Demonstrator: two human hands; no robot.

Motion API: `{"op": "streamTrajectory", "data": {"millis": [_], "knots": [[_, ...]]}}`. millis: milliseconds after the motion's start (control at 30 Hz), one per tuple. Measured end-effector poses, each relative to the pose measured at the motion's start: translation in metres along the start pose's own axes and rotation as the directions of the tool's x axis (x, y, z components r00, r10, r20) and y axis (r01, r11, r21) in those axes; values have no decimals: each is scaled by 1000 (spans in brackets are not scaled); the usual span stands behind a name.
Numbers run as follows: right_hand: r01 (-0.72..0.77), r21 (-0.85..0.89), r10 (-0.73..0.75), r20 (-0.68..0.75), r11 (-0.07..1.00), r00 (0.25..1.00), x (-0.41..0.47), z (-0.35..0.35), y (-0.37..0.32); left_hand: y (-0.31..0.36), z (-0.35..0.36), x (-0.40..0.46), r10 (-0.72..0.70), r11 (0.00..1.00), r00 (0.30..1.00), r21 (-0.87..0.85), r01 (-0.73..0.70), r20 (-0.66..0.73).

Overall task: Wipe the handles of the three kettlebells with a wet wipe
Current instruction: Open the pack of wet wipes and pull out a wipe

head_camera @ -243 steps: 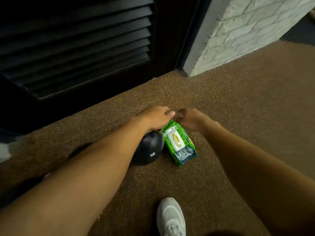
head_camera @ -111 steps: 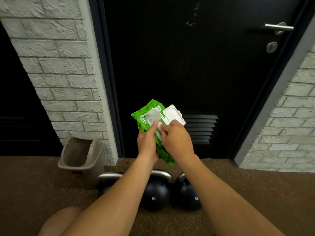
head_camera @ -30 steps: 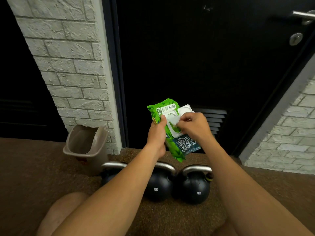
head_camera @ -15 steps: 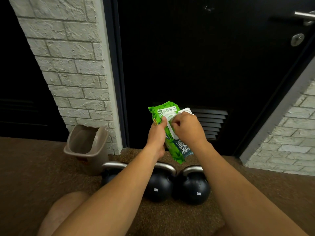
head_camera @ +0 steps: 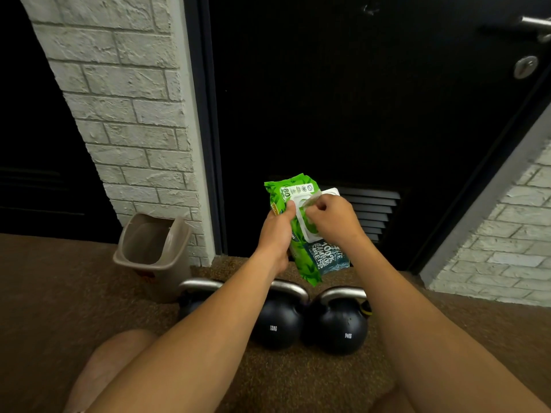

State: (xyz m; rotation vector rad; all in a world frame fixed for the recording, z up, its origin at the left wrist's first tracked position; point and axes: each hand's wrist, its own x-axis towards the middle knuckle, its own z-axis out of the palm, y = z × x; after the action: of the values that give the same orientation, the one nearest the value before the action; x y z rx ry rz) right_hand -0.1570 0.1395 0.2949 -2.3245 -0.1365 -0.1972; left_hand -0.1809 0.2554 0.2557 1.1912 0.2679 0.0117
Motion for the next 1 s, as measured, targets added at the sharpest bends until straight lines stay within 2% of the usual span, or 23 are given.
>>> {"op": "streamTrajectory", "data": {"millis": [133, 233, 467, 533, 767, 867, 1000], "knots": [[-44, 194, 47, -10, 980, 999, 3, -5, 0, 0, -3, -1, -41, 999, 999, -19, 40, -25], [-62, 235, 57, 28, 970, 998, 5, -7, 3, -1, -4, -1, -43, 999, 999, -22, 43, -33], [123, -77, -125, -21, 989, 992, -2, 3, -1, -1, 0, -2, -41, 999, 999, -23, 41, -6], [139, -124, -145, -39, 982, 989, -2, 5, -4, -1, 0, -3, -41, 999, 999, -20, 41, -7], [167, -307, -166, 26, 937, 986, -1, 11, -10, 0, 0, 0, -32, 999, 999, -6, 32, -4], [133, -275, -125, 46, 952, 991, 1, 10, -11, -1, -1, 1, -36, 999, 999, -3, 36, -11], [49, -111, -43, 56, 993, 998, 0, 3, -6, -1, -5, 4, -39, 999, 999, -3, 39, -6]]}}
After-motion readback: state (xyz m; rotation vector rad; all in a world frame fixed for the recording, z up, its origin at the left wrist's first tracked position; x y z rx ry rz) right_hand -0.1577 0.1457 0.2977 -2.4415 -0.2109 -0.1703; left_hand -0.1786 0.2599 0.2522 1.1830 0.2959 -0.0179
